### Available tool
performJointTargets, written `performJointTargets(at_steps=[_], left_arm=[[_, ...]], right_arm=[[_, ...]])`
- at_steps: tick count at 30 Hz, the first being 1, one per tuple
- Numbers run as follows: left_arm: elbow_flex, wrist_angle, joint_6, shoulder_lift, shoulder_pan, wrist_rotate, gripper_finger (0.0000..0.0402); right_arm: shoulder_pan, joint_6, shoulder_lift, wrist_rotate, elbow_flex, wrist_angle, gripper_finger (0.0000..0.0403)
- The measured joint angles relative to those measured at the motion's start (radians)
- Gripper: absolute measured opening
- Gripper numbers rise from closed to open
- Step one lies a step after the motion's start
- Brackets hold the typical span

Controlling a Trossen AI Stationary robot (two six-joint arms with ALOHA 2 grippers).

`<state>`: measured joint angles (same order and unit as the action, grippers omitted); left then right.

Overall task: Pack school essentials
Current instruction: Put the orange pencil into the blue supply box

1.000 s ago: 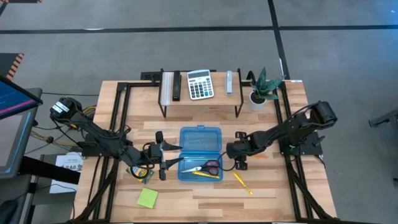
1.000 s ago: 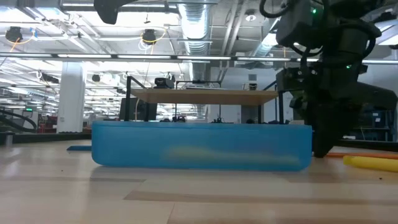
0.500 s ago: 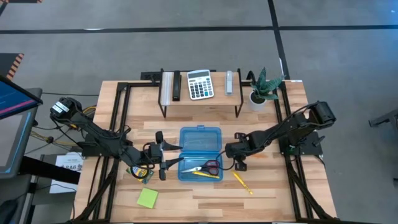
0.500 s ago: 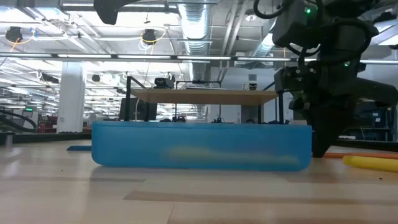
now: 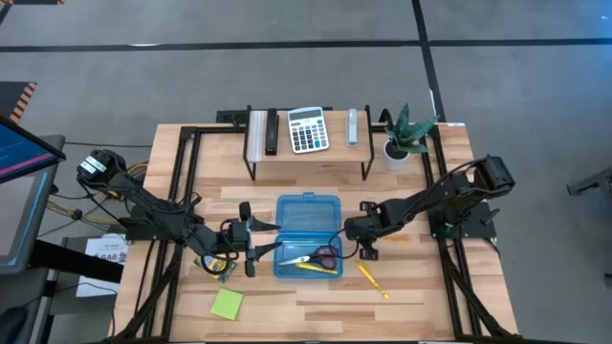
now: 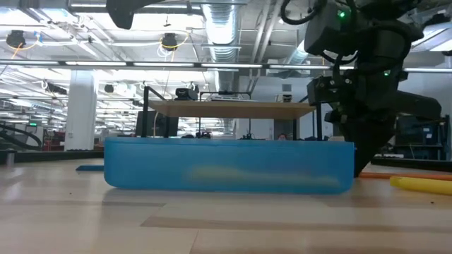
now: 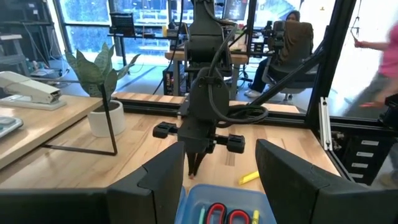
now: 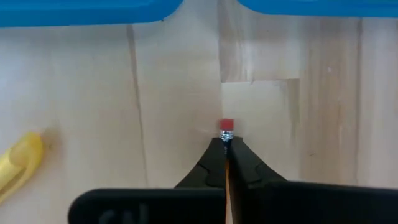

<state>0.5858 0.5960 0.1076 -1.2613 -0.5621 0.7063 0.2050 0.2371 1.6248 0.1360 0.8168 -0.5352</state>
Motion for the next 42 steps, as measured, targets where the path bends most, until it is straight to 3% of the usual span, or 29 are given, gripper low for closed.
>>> performJointTargets(at_steps=[15,28,42], left_arm=[[0.000,-0.009,0.009,0.000,0.000,0.000,0.0188],[0.000,-0.008,0.010,0.000,0.000,0.000,0.0188],[0.000,-0.008,0.016,0.000,0.000,0.000,0.0188]], right_arm=[[0.001,-0.010,-0.005,0.000,0.035,-0.017,0.0004],[0.018,-0.031,-0.006,-0.028,0.037,-0.009,0.0101],[-0.004,-0.025,-0.012,-0.034,-0.056,0.126,0.0113]])
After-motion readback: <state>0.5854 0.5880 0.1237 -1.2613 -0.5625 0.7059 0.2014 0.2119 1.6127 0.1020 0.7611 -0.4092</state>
